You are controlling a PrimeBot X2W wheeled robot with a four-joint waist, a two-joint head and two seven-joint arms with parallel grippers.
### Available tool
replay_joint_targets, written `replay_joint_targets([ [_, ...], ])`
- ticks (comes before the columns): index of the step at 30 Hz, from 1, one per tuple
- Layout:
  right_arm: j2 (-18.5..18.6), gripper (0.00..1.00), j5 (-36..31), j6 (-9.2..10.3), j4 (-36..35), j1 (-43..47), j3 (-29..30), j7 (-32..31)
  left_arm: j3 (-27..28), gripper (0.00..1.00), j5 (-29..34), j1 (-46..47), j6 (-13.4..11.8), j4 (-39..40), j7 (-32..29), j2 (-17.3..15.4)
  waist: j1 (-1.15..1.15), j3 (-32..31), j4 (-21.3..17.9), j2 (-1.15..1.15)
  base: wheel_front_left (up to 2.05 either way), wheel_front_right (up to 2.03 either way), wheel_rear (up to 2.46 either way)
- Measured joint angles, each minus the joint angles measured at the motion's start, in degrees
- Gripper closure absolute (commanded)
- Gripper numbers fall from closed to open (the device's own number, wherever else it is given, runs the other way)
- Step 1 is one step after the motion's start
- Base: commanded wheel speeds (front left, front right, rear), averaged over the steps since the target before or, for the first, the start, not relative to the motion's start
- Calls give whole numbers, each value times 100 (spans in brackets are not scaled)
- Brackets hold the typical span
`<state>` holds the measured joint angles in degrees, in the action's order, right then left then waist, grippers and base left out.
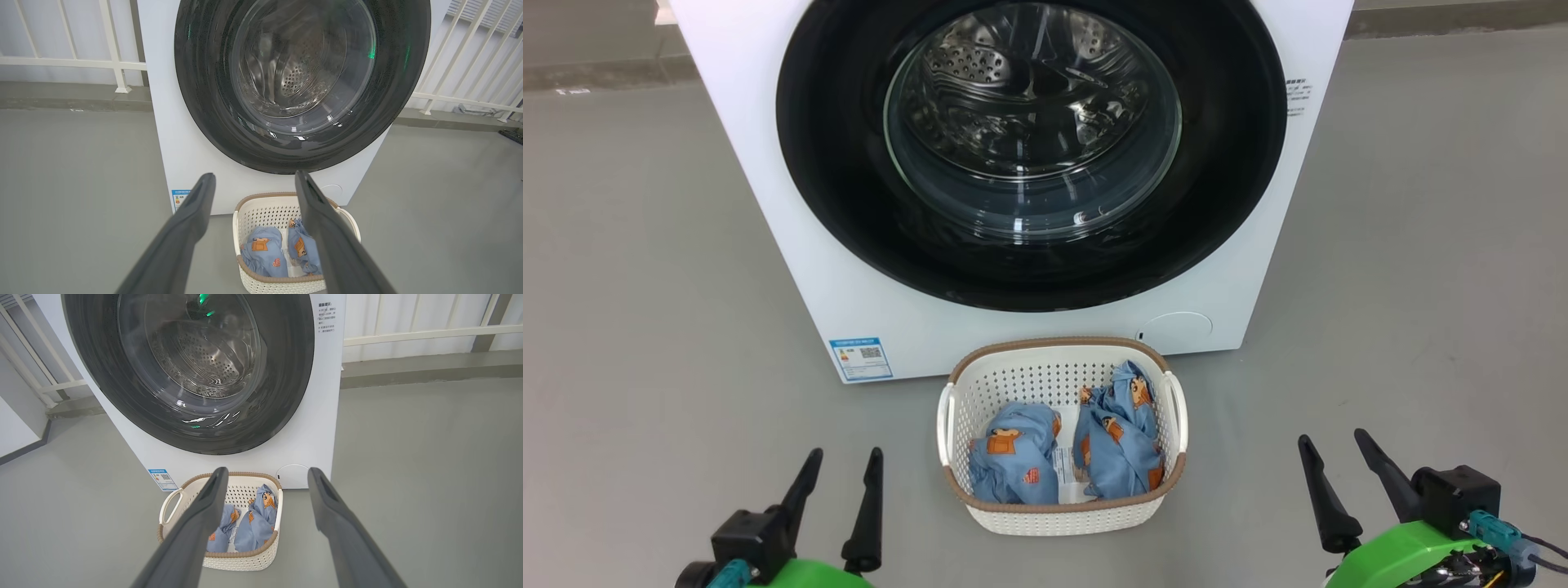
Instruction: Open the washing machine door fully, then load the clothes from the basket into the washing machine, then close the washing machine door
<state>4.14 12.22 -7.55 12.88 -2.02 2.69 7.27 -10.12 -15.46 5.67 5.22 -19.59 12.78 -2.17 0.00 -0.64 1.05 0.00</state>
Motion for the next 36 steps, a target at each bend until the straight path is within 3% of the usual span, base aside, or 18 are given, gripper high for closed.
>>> replay_joint_targets([
  [9, 1, 0, -533, 0, -135, 9, -68, 92, -119, 0, 453, 58, -62, -75, 151, 0, 0, -17, 30, 0, 0, 0, 0],
  [36, 1, 0, -501, 0, -207, 90, -40, 92, -133, 0, 469, 81, -222, -141, 151, 0, 0, -32, 44, 0, 2, 2, -4],
])
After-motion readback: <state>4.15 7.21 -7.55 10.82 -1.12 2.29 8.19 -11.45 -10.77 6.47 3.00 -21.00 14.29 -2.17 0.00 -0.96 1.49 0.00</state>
